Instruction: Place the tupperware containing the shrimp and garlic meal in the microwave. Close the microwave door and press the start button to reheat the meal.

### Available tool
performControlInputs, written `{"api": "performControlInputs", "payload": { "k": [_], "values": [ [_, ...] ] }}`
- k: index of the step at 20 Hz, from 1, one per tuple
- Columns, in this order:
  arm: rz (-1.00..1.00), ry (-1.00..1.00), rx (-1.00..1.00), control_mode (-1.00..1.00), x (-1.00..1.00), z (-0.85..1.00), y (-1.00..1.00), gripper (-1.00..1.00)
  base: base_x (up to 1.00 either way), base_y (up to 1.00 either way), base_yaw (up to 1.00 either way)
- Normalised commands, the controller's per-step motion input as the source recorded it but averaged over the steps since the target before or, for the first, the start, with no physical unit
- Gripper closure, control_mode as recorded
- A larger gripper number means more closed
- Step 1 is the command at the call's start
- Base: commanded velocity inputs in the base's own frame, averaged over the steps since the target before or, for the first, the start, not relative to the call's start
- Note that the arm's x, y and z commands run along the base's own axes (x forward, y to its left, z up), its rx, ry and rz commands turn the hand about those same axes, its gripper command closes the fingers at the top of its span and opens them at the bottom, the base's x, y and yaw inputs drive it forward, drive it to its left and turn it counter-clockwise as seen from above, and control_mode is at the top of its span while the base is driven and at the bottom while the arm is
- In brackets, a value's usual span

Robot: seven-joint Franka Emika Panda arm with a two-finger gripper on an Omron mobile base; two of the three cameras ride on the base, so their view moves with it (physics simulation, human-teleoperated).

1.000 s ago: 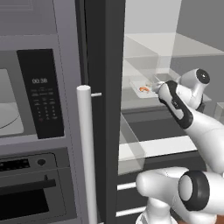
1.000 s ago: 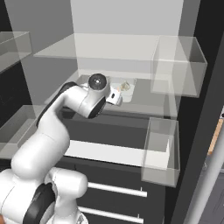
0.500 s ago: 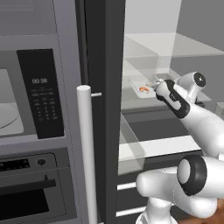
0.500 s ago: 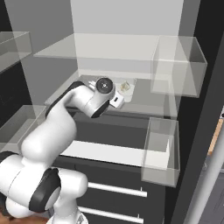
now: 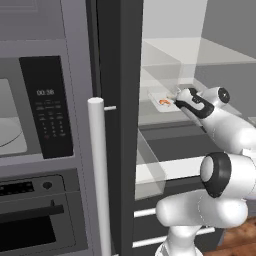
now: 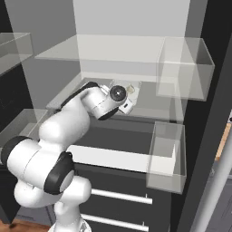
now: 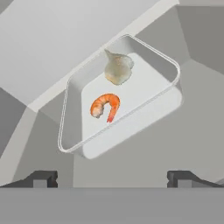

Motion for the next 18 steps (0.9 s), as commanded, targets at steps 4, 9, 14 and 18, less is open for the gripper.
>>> {"api": "performControlInputs", "payload": {
  "k": [4, 9, 14, 18],
  "values": [
    [0.00, 0.01, 0.01, -1.00, 0.33, 0.00, -0.10, -1.00, 0.00, 0.00, 0.00],
    [0.00, 0.07, 0.00, -1.00, 0.37, -0.01, -0.06, -1.00, 0.00, 0.00, 0.00],
    [0.00, 0.07, 0.00, -1.00, 0.35, -0.07, -0.01, -1.00, 0.00, 0.00, 0.00],
    [0.00, 0.01, 0.00, -1.00, 0.32, -0.17, 0.00, -1.00, 0.00, 0.00, 0.00]
  ]
}}
